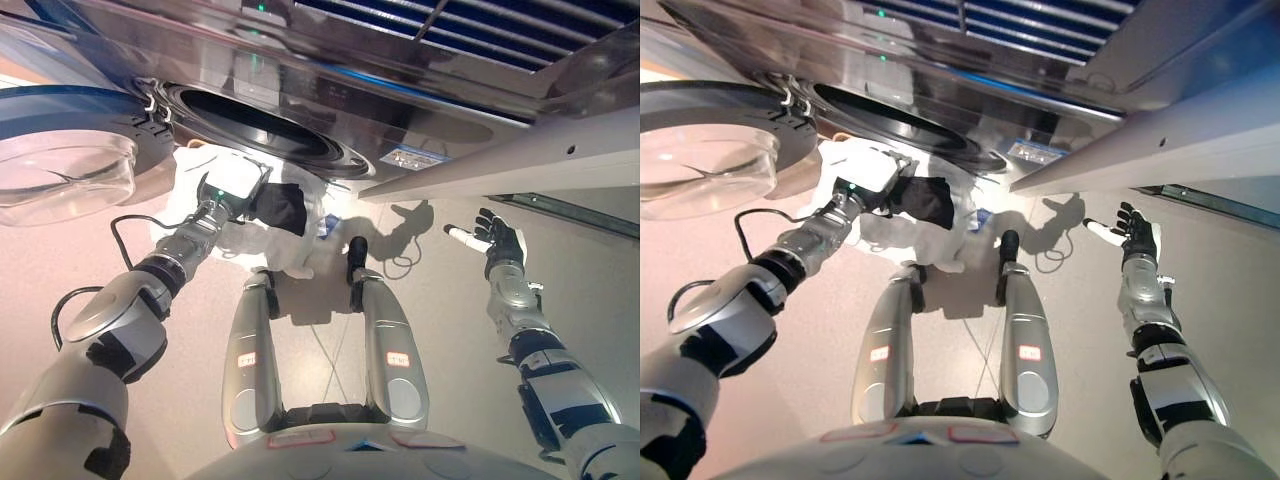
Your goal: Put the clothes in the basket into the washing machine.
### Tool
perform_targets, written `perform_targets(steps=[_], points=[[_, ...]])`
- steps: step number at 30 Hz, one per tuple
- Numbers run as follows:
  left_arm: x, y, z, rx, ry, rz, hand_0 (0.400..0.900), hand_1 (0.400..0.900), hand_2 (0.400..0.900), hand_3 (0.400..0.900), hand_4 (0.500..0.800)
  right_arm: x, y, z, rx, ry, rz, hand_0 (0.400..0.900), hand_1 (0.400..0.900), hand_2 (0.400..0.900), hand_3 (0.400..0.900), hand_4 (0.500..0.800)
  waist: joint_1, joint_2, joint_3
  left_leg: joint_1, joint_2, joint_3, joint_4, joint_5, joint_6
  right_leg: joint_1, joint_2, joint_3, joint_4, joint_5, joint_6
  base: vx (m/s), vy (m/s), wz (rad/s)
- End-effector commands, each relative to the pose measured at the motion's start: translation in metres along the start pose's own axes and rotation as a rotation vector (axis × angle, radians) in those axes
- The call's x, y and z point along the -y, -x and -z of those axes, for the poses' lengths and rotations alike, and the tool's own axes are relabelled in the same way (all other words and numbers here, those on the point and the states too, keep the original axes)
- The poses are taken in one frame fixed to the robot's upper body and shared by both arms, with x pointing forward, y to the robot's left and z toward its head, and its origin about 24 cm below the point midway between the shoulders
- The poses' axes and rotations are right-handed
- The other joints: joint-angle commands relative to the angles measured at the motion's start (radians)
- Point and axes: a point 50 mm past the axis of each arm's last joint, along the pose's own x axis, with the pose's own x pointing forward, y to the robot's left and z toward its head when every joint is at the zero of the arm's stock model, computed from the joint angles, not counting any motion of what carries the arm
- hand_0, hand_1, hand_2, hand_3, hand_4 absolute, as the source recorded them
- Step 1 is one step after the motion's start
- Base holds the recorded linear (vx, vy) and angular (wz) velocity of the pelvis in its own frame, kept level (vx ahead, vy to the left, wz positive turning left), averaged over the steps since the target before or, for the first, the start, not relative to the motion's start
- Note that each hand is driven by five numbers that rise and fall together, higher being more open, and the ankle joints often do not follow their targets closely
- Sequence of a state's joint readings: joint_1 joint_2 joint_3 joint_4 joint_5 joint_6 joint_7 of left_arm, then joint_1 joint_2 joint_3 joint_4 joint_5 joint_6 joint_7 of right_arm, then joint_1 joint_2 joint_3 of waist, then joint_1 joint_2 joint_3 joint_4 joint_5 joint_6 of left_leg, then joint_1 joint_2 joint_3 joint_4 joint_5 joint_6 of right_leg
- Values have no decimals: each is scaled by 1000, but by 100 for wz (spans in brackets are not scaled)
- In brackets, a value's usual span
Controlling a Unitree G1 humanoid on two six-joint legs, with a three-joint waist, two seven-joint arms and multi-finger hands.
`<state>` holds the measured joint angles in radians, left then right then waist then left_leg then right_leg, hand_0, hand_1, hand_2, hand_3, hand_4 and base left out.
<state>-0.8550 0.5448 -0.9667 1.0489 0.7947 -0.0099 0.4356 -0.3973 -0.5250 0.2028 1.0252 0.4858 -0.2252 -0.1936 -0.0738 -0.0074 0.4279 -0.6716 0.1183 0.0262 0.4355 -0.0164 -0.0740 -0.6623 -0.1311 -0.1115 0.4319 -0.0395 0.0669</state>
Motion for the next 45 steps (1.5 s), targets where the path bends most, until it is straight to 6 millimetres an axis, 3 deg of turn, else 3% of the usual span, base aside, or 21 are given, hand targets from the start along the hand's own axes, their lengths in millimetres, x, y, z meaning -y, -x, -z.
perform_targets(steps=[1, 15, 16, 18, 19, 22, 45], points=[[-15, -1, 25, -77, -57, -96, 900, 900, 900, 900, 800, 19, 5, -1, 65, -36, 79, 900, 900, 900, 900, 800, -6, -13, -55, -68, -2, -27, 67, -42, 8, 19, -1, 38, 58, -83, 41, -6, 6, 3], [-40, -9, 40, -105, -92, -158, 900, 900, 900, 900, 800, 18, 7, 1, 65, -81, 96, 900, 900, 900, 900, 800, -16, -29, -42, -206, -10, -34, 206, -108, 28, -116, -5, 37, 173, -119, 33, 6, 7, 0], [-41, -10, 40, -100, -82, -153, 900, 900, 900, 900, 800, 19, 6, 1, 66, -82, 96, 900, 900, 900, 900, 800, -16, -30, -42, -209, -12, -36, 238, -153, 28, -121, -4, 47, 203, -150, 37, 81, 27, -3], [-42, -10, 40, -96, -79, -150, 900, 900, 900, 900, 800, 19, 6, 0, 65, -85, 94, 900, 900, 900, 900, 800, -16, -32, -40, -228, -13, -32, 240, -127, 36, -140, -7, 42, 203, -127, 30, -13, 29, -3], [-40, -10, 40, -96, -69, -130, 900, 900, 900, 900, 800, 19, 6, 1, 64, -81, 91, 900, 900, 900, 900, 800, -19, -34, -42, -231, -13, -36, 271, -168, 35, -143, -6, 47, 230, -158, 34, -7, 20, -3], [-41, -11, 43, -103, -63, -109, 900, 900, 900, 900, 800, 20, 5, -2, 70, -83, 92, 900, 900, 900, 900, 800, -24, -36, -44, -257, -11, -37, 300, -180, 38, -169, -6, 49, 254, -166, 31, 7, 28, -4], [-30, -7, 50, -105, 22, 27, 900, 900, 900, 900, 800, 30, 3, -8, 83, -64, 89, 900, 900, 900, 900, 800, -39, -42, -67, -376, -17, -42, 394, -212, 49, -289, -4, 49, 333, -185, 16, -5, 5, -1]])
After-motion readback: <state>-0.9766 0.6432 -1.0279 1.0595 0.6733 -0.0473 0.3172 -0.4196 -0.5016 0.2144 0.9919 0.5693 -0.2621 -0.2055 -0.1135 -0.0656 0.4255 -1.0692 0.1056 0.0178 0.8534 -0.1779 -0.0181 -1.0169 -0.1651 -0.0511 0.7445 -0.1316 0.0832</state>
